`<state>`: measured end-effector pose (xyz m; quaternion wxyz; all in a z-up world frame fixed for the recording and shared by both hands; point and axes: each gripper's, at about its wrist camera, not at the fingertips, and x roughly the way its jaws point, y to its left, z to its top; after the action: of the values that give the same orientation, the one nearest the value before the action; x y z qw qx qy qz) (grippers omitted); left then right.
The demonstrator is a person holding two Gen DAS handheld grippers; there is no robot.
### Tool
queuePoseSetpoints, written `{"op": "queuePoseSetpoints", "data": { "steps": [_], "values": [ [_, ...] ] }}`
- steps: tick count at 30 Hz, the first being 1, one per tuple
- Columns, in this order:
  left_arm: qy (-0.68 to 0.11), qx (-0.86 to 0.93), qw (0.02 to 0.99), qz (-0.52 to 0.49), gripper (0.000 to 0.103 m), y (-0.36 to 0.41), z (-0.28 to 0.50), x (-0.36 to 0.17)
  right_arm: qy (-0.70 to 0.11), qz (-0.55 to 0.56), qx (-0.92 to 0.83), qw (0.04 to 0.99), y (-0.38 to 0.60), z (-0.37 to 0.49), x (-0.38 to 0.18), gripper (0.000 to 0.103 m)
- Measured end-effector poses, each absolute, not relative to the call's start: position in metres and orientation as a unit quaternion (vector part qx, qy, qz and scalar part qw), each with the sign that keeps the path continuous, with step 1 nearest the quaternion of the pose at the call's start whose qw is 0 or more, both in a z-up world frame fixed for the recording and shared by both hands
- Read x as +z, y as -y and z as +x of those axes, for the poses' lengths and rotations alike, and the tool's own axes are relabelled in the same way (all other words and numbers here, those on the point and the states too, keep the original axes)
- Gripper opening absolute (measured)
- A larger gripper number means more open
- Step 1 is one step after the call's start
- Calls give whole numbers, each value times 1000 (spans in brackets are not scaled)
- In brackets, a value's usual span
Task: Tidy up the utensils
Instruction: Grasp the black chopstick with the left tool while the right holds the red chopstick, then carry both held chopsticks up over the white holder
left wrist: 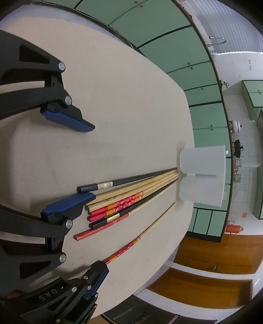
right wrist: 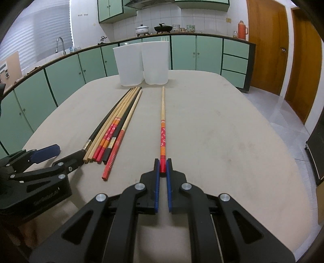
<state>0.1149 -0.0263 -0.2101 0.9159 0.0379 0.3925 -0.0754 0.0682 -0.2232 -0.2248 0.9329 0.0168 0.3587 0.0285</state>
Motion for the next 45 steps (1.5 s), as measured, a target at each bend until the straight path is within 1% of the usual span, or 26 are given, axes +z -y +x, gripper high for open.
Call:
{"op": "queuePoseSetpoints", "data": {
  "steps": [5,7,8,11,13,19,25,36,45],
  "values": [
    [-390,-77,917,36,47,29,114,-211,-359,17,31,933,223,65,-226,7],
    [-389,-80,917,33,39,31,114,-211,-358,16,32,933,223,65,-226,7],
    [-388,-81,917,31,37,32,115,-211,-358,16,32,933,223,64,-226,7],
    [-383,-82,920,27,24,34,116,-211,-356,14,31,934,221,64,-228,7],
    [-381,-84,921,20,6,34,116,-211,-354,9,31,935,220,64,-228,6],
    [-377,-89,922,10,6,33,114,-209,-352,13,32,935,221,62,-226,5],
    [-358,-93,929,14,6,32,104,-193,-334,6,30,942,221,56,-209,5],
    [-287,-89,954,13,6,21,87,-138,-288,-5,32,957,227,45,-165,5],
    [-218,-102,970,-11,6,7,95,-74,-237,5,48,970,239,52,-105,5]
  ]
}}
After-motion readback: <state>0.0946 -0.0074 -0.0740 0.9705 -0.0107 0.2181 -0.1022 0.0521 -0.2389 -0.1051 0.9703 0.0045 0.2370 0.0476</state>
